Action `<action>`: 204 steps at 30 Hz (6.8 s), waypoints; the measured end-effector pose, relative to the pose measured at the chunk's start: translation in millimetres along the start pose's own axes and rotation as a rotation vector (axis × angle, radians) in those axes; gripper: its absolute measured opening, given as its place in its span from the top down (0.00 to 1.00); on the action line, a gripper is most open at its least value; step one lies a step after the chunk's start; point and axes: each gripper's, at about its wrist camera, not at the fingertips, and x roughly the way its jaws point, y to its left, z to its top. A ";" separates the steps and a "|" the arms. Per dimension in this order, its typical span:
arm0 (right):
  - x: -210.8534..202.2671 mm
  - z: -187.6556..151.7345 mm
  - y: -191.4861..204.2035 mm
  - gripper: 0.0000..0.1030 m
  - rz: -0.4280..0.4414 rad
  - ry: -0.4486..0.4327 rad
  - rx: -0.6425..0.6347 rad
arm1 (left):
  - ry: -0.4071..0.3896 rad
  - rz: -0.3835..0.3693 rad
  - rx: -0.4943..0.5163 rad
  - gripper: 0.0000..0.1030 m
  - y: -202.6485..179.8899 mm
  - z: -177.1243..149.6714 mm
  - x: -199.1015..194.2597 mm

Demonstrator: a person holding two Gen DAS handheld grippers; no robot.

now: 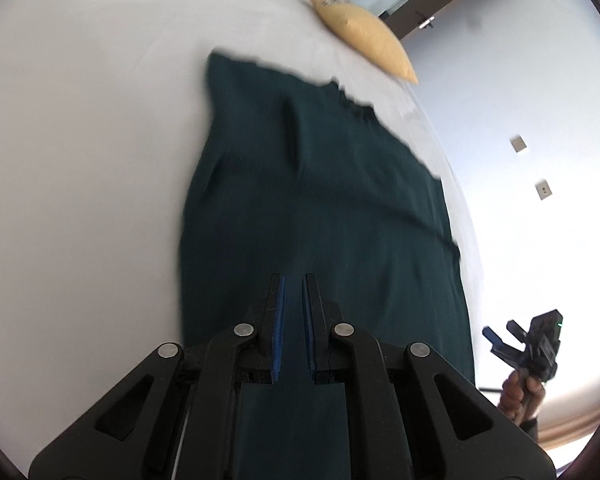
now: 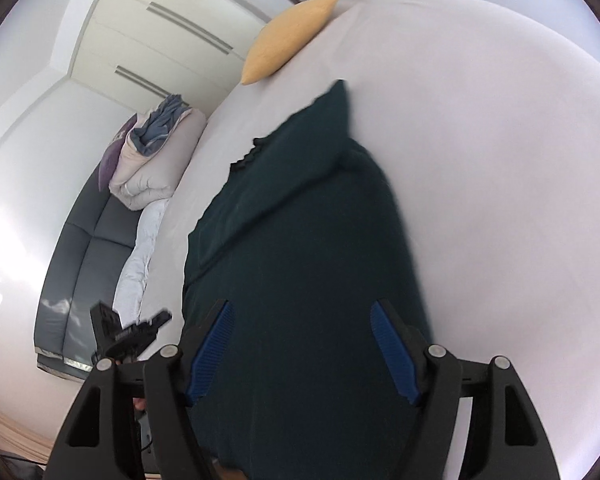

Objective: Fold small clothes

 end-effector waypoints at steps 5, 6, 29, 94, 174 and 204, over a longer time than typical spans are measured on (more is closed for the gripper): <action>-25.0 -36.2 -24.1 0.27 -0.056 0.001 0.028 | -0.009 -0.054 -0.116 0.19 22.1 -70.9 -31.1; -27.2 -41.1 -25.3 0.27 -0.052 -0.003 0.035 | -0.027 -0.060 -0.131 0.19 26.9 -82.6 -39.2; -24.7 -70.1 -30.4 0.21 -0.021 0.050 0.089 | 0.090 -0.108 -0.195 0.37 50.5 -163.6 -57.1; -53.6 -78.2 -16.2 0.91 0.089 0.074 0.046 | 0.040 -0.411 -0.308 0.96 49.3 -140.9 -57.3; 166.1 222.3 67.4 0.28 -0.008 -0.162 -0.006 | -0.204 -0.192 -0.141 0.28 -10.8 266.0 121.8; 139.3 155.7 -17.0 0.58 0.069 -0.218 0.164 | -0.193 0.115 0.016 0.68 13.4 213.5 187.9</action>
